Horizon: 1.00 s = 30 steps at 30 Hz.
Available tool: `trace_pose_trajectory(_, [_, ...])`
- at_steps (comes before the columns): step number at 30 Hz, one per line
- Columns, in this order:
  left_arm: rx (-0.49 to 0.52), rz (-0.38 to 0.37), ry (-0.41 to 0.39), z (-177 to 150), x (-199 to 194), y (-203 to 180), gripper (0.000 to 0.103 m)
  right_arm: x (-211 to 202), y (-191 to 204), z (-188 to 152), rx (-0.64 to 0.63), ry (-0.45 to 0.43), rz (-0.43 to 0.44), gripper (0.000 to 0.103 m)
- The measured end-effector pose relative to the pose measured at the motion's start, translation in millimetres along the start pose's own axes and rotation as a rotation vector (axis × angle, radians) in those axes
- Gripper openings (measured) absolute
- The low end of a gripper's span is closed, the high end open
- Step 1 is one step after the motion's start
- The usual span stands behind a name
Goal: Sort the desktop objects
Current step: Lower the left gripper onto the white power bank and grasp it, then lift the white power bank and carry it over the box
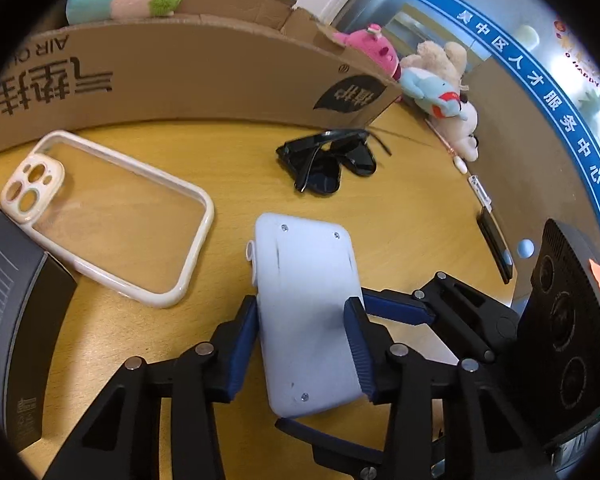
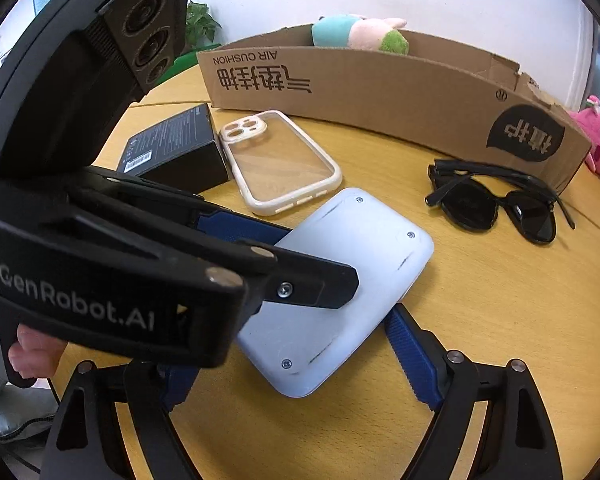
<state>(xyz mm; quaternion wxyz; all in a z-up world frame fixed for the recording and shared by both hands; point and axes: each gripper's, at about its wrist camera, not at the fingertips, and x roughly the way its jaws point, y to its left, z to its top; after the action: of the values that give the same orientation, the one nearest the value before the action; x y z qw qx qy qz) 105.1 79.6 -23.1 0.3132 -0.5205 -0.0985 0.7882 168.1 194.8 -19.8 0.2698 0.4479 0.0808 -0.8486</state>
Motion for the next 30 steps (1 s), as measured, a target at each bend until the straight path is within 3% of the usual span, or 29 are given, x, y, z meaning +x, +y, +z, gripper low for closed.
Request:
trace_pose_trajectory(14, [0.075,0.014,-0.159,35,-46,-29,0.042,-51,0,43,-0.069,-0.115,-0.053,0.085])
trace_pose_trajectory(30, [0.165,0.065,-0.348,113,-109,-37,0.042,-81,2,146,-0.229,-0.246,-0.116,0.085])
